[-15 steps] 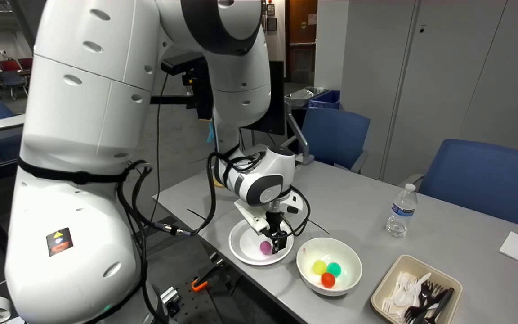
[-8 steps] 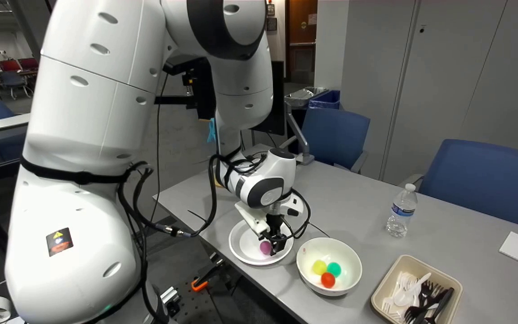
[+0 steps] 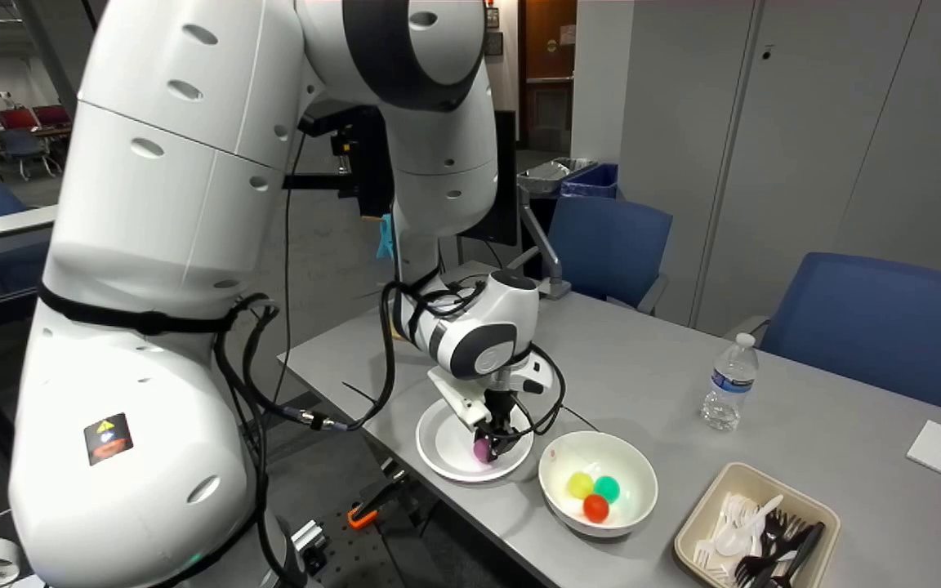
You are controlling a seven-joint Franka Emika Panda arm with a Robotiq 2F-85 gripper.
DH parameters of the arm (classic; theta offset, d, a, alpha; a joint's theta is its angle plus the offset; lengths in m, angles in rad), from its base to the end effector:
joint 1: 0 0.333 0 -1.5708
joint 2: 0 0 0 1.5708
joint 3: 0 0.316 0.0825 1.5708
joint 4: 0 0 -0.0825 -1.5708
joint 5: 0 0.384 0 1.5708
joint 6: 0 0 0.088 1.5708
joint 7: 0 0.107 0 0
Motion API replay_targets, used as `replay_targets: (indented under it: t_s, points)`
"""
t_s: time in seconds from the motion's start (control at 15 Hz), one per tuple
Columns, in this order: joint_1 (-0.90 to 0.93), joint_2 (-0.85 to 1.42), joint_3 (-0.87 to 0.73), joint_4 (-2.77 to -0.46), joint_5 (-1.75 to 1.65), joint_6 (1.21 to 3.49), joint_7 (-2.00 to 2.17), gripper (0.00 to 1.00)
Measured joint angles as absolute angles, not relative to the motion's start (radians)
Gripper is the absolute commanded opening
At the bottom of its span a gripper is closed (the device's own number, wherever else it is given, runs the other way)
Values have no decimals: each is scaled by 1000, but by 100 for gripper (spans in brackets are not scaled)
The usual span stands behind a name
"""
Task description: Move the balls from the plate to the bowl
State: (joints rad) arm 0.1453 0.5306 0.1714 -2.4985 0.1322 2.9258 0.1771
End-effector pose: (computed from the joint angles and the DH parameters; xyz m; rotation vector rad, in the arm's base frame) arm 0.4112 0.1386 0.0789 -3.0543 0.0153 0.1907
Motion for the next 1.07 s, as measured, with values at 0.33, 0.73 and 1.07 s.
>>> replay_targets:
  t_s: [0.33, 0.73, 1.07]
  points:
    - [145, 498, 154, -2482, 127, 2894, 177, 17]
    - [146, 343, 112, -2473, 79, 2774, 177, 17]
    - [139, 267, 11, -2458, -53, 2732, 177, 17]
